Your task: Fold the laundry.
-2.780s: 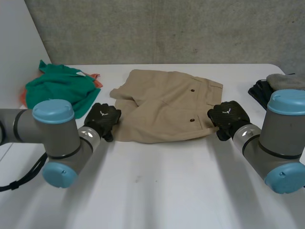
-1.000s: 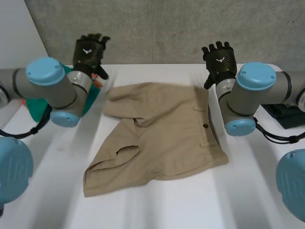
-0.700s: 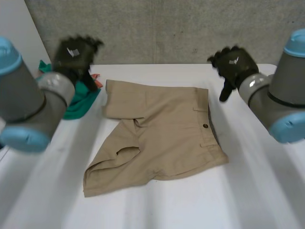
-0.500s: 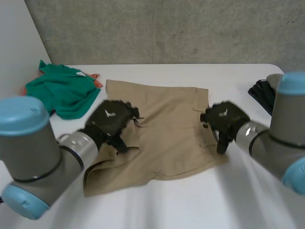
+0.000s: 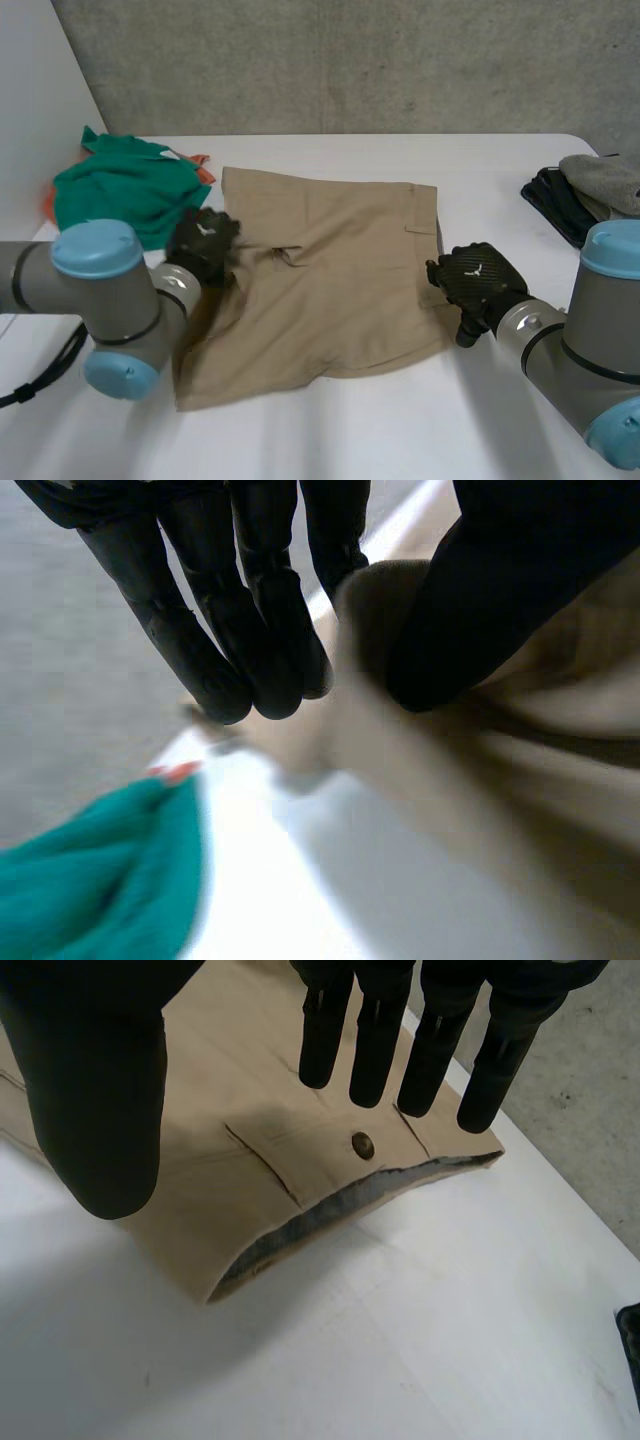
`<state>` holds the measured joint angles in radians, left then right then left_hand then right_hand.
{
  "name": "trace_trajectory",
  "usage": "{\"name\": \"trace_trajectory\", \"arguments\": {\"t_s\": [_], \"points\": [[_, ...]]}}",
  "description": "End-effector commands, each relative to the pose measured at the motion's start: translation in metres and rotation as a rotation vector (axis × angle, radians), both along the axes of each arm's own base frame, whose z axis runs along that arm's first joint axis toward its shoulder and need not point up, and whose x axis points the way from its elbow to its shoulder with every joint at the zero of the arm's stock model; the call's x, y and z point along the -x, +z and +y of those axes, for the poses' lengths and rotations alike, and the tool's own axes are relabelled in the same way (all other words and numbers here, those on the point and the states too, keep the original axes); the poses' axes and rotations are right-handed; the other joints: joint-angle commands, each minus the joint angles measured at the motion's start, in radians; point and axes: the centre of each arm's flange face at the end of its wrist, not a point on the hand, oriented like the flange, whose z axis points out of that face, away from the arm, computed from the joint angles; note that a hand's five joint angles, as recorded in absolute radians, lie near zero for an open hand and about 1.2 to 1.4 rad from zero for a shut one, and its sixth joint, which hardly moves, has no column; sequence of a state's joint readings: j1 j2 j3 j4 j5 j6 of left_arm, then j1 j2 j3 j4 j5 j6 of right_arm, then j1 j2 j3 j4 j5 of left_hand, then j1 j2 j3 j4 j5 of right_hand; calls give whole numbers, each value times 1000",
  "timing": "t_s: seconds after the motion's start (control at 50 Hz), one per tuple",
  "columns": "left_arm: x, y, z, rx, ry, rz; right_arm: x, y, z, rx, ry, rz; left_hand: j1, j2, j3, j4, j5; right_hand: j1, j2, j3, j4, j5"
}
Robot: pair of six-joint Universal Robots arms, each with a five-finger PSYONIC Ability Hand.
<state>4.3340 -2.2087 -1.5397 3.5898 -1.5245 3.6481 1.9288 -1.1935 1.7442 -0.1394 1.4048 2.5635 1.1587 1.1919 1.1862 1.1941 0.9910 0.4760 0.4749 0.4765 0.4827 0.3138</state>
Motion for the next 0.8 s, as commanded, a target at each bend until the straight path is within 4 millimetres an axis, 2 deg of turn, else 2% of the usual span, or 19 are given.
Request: {"name": "trace_trajectory", "arguments": {"t_s": [0.02, 0.08, 0.12, 0.14, 0.16, 0.2, 0.3, 0.32, 0.36, 0.4, 0.44, 0.46, 0.5, 0.52, 0.56, 0.58, 0.64, 0.72, 0.8], "points": [[-30, 2, -46, 83, 105, 27, -6, 3, 10, 20, 44, -11, 238, 204, 210, 202, 231, 95, 96, 94, 88, 83], [-33, -6, -53, 54, 94, 25, -7, 3, 10, 24, 44, -12, 238, 204, 210, 202, 231, 95, 96, 94, 88, 83], [-34, -7, -53, 25, 78, 20, -7, 3, 9, 28, 45, -12, 31, -3, 3, -5, 24, 98, 99, 97, 91, 85], [-33, -6, -53, 17, 72, 18, -7, 3, 9, 29, 46, -10, -127, -161, -155, -163, -134, 95, 96, 94, 88, 83], [-32, -2, -50, 10, 64, 20, -6, 2, 9, 31, 48, -6, -524, -558, -552, -560, -531, 98, 99, 97, 91, 85], [-31, 6, -45, 7, 59, 23, -6, 2, 10, 33, 50, -1, -797, -831, -825, -833, -804, 98, 99, 97, 91, 85], [-33, 38, -31, 39, 65, 49, -4, 3, 10, 51, 61, 23, -936, -969, -964, -972, -943, 95, 96, 94, 88, 83], [-34, 50, -23, 55, 64, 62, -2, 4, 10, 57, 69, 34, -971, -1005, -999, -1007, -978, 95, 96, 94, 88, 83], [-36, 60, -13, 61, 64, 64, 0, 4, 9, 62, 73, 45, -980, -1014, -1008, -1016, -987, 98, 99, 97, 91, 85], [-39, 70, 5, 45, 58, 69, 2, 4, 10, 67, 89, 60, -978, -1011, -1005, -1013, -984, 112, 114, 112, 106, 100], [-42, 72, 17, 24, 54, 64, 3, 3, 11, 65, 100, 71, -948, -982, -976, -984, -955, 148, 149, 147, 141, 135], [-43, 72, 33, -11, 45, 57, 3, 1, 14, 57, 116, 84, -902, -935, -929, -937, -909, 162, 163, 162, 156, 150], [-45, 68, 49, -58, 31, 46, 4, -3, 17, 40, 128, 102, -860, -894, -888, -896, -867, 162, 164, 162, 156, 150], [-44, 64, 68, -118, 7, 32, 5, -4, 18, 37, 129, 107, -808, -841, -835, -843, -815, 162, 164, 162, 156, 150], [-43, 58, 87, -179, -14, 14, 6, -5, 18, 34, 127, 113, -787, -820, -814, -822, -794, 162, 164, 162, 156, 150], [-43, 52, 103, -239, -31, -6, 7, -7, 17, 34, 124, 116, -781, -814, -808, -816, -788, 151, 152, 150, 144, 138], [-47, 39, 125, -346, -34, -40, 9, -12, 14, 39, 120, 111, -766, -799, -794, -802, -773, 145, 146, 144, 138, 132], [-51, 30, 135, -409, -15, -55, 8, -17, 11, 59, 127, 99, -740, -773, -767, -775, -747, 156, 158, 156, 150, 144], [-51, 22, 134, -428, -1, -57, 6, -22, 8, 70, 128, 92, -699, -732, -726, -734, -706, 197, 199, 197, 191, 185]]}}
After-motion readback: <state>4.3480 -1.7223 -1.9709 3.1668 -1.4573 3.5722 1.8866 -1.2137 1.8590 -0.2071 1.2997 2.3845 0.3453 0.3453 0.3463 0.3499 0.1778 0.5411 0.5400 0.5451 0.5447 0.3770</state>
